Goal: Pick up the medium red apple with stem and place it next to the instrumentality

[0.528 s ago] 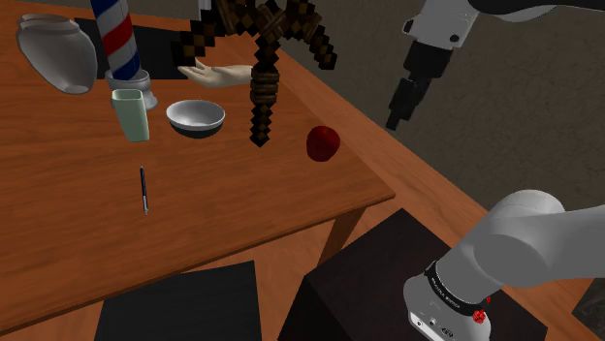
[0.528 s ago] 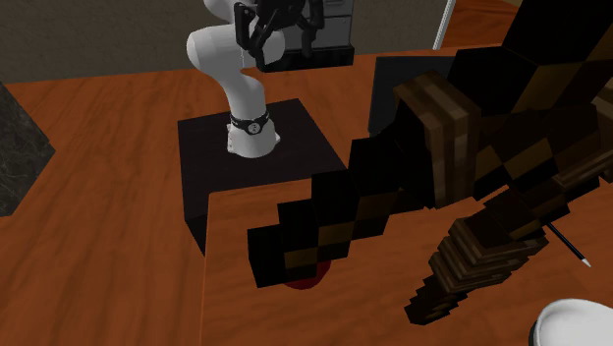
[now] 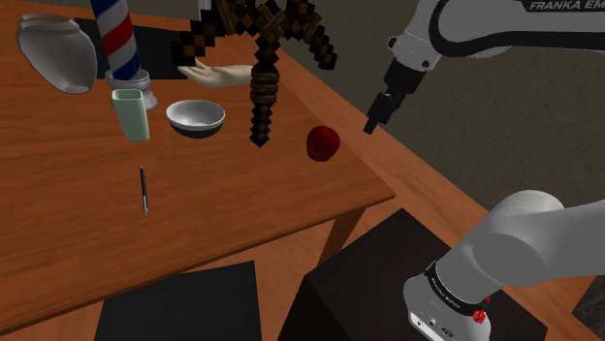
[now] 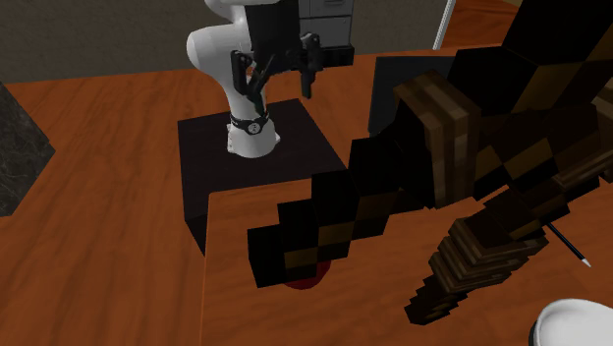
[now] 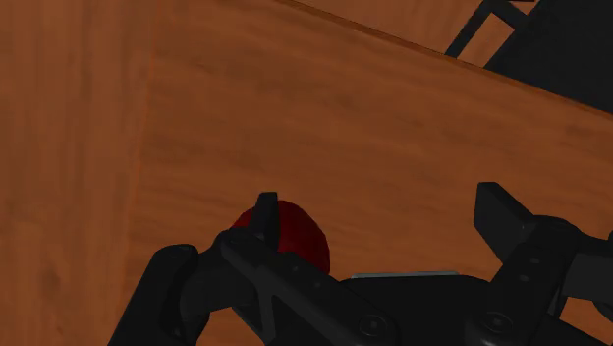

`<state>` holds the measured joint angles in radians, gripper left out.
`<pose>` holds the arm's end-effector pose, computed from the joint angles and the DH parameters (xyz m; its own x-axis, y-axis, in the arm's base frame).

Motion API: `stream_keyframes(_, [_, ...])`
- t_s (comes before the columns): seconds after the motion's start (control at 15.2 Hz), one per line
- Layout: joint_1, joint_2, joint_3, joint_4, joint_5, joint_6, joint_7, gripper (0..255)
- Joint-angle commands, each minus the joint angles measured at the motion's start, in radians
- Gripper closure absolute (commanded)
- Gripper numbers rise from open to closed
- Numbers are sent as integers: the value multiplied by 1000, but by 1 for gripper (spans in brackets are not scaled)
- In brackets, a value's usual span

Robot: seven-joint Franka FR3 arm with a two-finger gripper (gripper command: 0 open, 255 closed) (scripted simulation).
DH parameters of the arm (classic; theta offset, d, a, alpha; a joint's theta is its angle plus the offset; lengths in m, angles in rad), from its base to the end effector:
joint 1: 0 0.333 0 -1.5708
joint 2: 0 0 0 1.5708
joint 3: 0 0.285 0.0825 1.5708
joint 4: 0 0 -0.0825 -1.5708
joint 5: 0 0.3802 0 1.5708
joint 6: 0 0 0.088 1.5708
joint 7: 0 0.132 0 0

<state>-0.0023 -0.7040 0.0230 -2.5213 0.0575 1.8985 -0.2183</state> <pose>0.3656 0.0131 0.4665 0.9728 0.2143 0.0877 0.2170 -0.9759 -0.0224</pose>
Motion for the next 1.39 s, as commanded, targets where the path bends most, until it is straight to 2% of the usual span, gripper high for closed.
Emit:
stream_keyframes(0.0, [-4, 29, -8, -34, -2, 116, -16, 0])
stream_keyframes(0.4, [-10, 185, -46, -72, 3, 450, -79, 0])
stream_keyframes(0.73, [6, 354, -90, -46, 42, 711, -152, 0])
stream_keyframes(0.79, [11, 381, -98, -38, 52, 747, -166, 0])
stream_keyframes(1.32, [32, 493, -106, -33, 85, 854, -190, 0])
